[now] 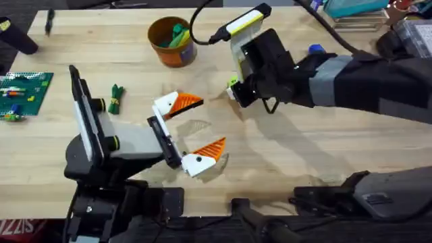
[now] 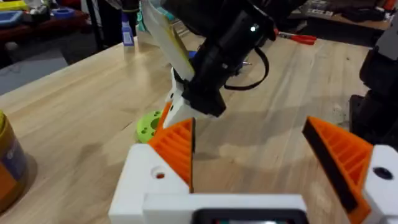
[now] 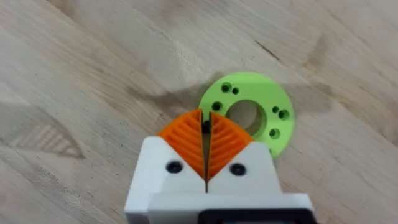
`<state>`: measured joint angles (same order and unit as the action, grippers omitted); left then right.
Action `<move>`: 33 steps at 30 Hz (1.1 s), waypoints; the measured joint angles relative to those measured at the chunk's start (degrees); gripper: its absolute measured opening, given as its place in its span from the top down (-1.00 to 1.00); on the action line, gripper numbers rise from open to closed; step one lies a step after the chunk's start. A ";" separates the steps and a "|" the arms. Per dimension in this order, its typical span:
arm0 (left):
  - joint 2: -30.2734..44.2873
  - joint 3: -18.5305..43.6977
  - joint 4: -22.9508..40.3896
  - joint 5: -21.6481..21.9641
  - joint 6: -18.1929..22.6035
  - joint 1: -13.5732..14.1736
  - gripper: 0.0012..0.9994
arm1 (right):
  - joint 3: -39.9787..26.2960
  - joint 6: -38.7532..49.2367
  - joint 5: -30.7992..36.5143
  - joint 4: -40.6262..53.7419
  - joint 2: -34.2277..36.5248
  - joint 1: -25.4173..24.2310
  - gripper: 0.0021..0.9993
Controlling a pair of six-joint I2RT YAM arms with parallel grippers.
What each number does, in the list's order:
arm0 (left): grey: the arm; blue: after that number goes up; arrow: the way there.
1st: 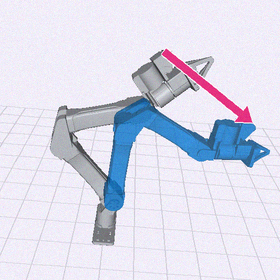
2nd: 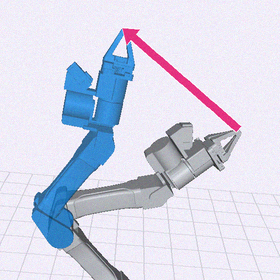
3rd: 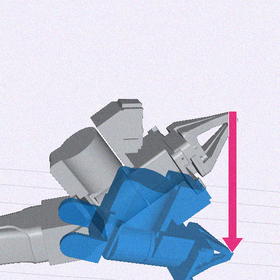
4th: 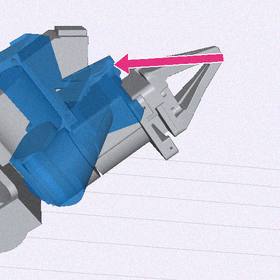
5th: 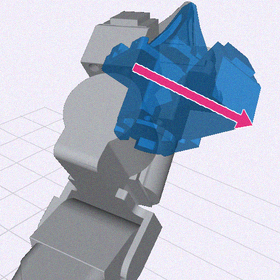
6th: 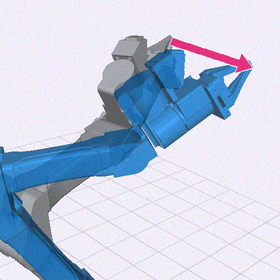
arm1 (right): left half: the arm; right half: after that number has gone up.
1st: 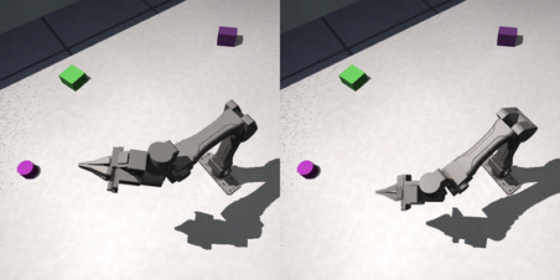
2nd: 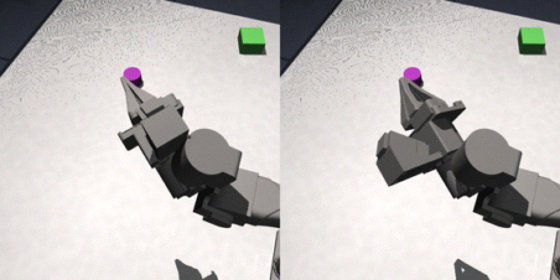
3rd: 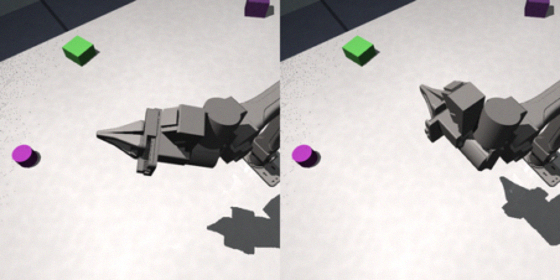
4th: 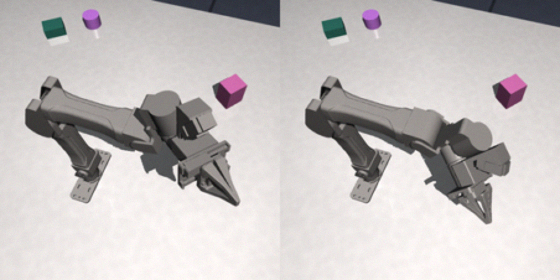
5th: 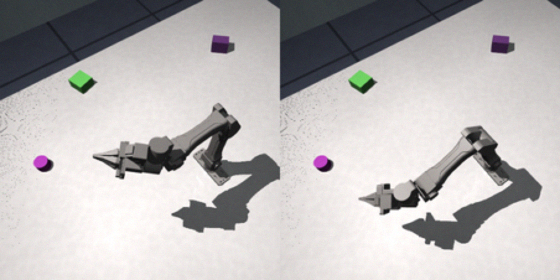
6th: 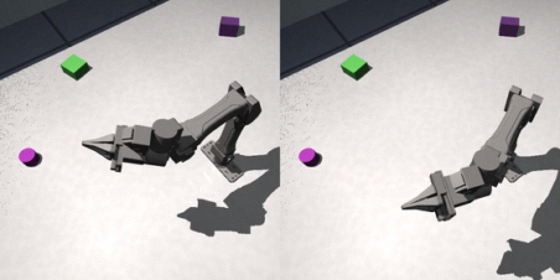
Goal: Pick up the gripper from the table and insert it into the empty holder that is missing its gripper. Then pick up a screw, insert it into the mounting hole, and use the screwdriver to tighten it. Finally, clean up the table by picking up the vegetable and placing it into the bucket.
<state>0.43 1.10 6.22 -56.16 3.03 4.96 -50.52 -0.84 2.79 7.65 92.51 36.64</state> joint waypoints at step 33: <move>0.00 0.00 0.00 0.00 0.00 0.01 -0.97 | -19.66 0.00 -4.62 27.25 -12.25 0.15 0.99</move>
<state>0.42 1.10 6.22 -56.16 3.03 4.97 -70.18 -0.84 -1.83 34.89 80.26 36.79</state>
